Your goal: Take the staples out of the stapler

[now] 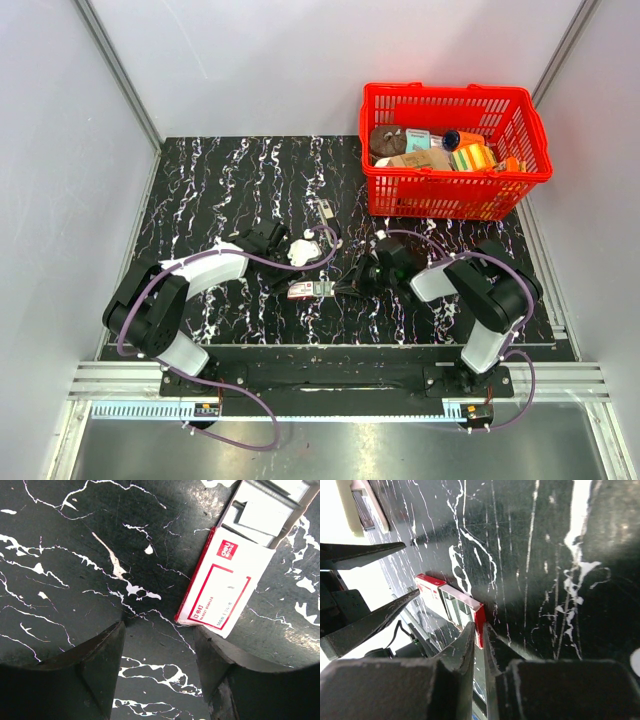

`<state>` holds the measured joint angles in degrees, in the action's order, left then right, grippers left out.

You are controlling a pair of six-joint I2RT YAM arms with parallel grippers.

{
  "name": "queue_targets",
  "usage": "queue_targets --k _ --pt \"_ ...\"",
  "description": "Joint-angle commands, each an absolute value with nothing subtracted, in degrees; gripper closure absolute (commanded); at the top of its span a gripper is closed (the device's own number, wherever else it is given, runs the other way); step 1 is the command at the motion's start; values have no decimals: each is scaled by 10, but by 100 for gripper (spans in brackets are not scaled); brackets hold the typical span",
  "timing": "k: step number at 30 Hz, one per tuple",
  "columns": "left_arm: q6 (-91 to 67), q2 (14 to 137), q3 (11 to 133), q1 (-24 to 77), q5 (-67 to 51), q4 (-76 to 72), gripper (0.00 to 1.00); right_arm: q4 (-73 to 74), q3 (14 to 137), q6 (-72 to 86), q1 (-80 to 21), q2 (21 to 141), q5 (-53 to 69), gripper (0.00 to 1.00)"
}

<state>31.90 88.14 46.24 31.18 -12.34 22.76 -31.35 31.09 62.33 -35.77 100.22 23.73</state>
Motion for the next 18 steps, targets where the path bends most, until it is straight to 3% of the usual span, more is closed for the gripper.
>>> queue_targets --k 1,18 --pt "321 875 461 316 -113 212 39 -295 342 602 -377 992 219 85" --pt "323 874 460 316 -111 211 39 -294 401 587 -417 1051 229 85"
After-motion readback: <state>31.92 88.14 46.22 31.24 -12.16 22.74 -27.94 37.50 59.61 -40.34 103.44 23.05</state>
